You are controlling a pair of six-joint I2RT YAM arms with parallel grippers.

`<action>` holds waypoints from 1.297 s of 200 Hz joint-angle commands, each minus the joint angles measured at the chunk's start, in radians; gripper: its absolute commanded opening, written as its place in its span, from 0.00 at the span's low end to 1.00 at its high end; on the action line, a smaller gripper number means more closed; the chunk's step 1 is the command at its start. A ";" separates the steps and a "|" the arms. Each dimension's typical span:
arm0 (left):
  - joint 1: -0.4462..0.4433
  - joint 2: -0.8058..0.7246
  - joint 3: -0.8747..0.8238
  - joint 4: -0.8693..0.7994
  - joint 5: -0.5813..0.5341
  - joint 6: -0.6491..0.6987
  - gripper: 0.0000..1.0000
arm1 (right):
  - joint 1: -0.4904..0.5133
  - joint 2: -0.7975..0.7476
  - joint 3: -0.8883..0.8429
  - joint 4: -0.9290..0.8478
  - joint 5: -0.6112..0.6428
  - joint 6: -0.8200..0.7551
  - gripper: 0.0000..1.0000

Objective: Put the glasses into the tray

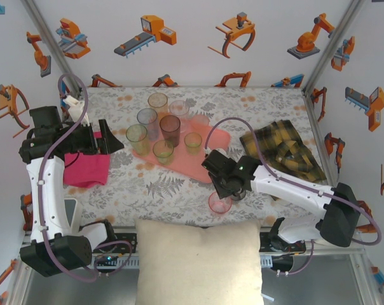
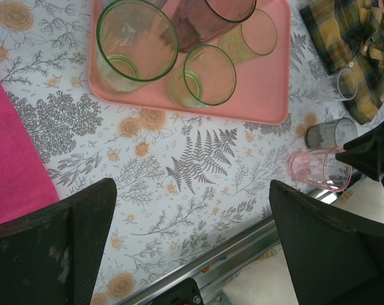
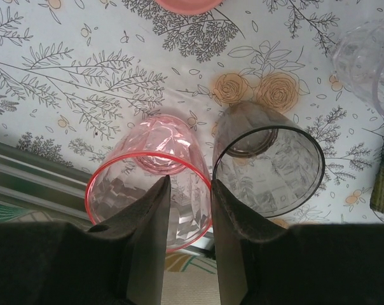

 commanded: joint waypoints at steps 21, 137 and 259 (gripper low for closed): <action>0.004 -0.017 0.019 -0.020 0.023 -0.008 0.97 | 0.007 0.024 0.011 0.007 0.033 -0.034 0.34; 0.005 -0.016 0.016 -0.019 0.022 -0.008 0.97 | 0.017 0.067 0.082 -0.024 0.055 -0.081 0.34; 0.005 -0.024 0.009 -0.018 0.019 -0.006 0.97 | 0.018 0.061 0.072 -0.028 0.037 -0.115 0.35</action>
